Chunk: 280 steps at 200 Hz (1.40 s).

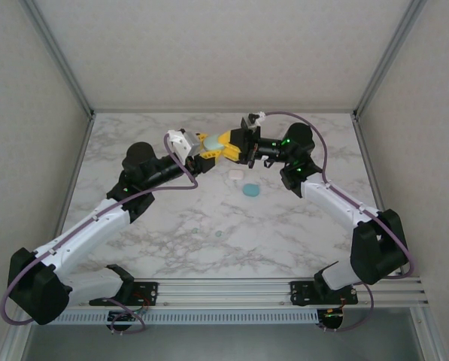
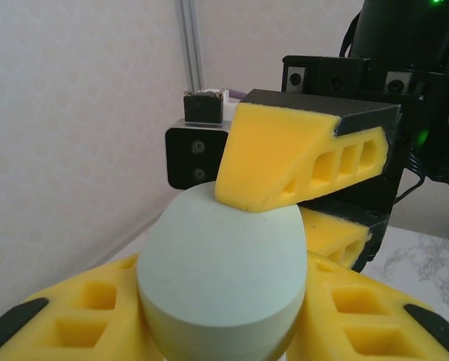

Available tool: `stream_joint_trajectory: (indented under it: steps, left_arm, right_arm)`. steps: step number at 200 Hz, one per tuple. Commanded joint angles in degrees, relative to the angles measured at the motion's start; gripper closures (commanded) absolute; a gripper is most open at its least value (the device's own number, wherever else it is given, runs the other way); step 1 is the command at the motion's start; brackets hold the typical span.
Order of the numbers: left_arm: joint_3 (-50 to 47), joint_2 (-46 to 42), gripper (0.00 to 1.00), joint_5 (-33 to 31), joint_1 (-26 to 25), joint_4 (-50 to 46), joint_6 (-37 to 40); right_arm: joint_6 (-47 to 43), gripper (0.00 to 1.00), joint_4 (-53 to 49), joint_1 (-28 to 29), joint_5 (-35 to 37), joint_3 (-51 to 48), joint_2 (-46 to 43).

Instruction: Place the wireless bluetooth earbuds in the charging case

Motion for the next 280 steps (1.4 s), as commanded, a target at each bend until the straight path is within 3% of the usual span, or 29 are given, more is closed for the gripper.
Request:
stream_joint_trajectory:
  steps: [1, 21, 31, 54, 124, 157, 204, 233, 280]
  left_arm:
    - [2.2, 0.0, 0.72, 3.4, -1.6, -3.9, 1.3]
    - [2.8, 0.1, 0.73, 4.2, -1.6, -6.8, 1.9]
    - [2.9, 0.1, 0.74, 4.8, -1.6, -7.8, 2.0]
    - [3.1, 0.1, 0.76, 5.3, -1.6, -10.1, 2.5]
    - [3.5, -0.2, 0.76, 7.5, -1.6, -14.4, 3.7]
    - [4.0, -1.0, 0.76, 8.9, -1.6, -17.5, 6.1]
    - [5.7, -1.5, 0.76, 10.3, -1.6, -21.5, 8.9]
    - [5.7, -1.6, 0.76, 10.9, -1.6, -19.2, 7.9]
    - [6.1, -1.7, 0.76, 10.6, -1.6, -18.5, 7.8]
  right_arm:
    - [-9.5, 0.67, -9.5, 0.7, 2.6, 0.6, -2.3]
    - [-28.4, 0.49, -34.5, 0.7, 6.0, 5.3, -5.6]
    - [-37.5, 0.44, -45.3, 0.6, 8.9, 8.0, -6.7]
    - [-47.5, 0.4, -56.5, 0.6, 12.7, 10.9, -7.8]
    - [-55.8, 0.37, -60.2, 0.6, 15.9, 12.8, -10.8]
    - [-59.9, 0.38, -66.5, 0.4, 16.2, 15.9, -11.7]
    - [-54.6, 0.38, -66.1, -0.2, 3.3, 18.8, -6.7]
    - [-53.2, 0.37, -66.9, -1.3, 4.6, 17.5, -5.3]
    - [-43.3, 0.39, -53.0, -2.0, -5.9, 12.4, -3.3]
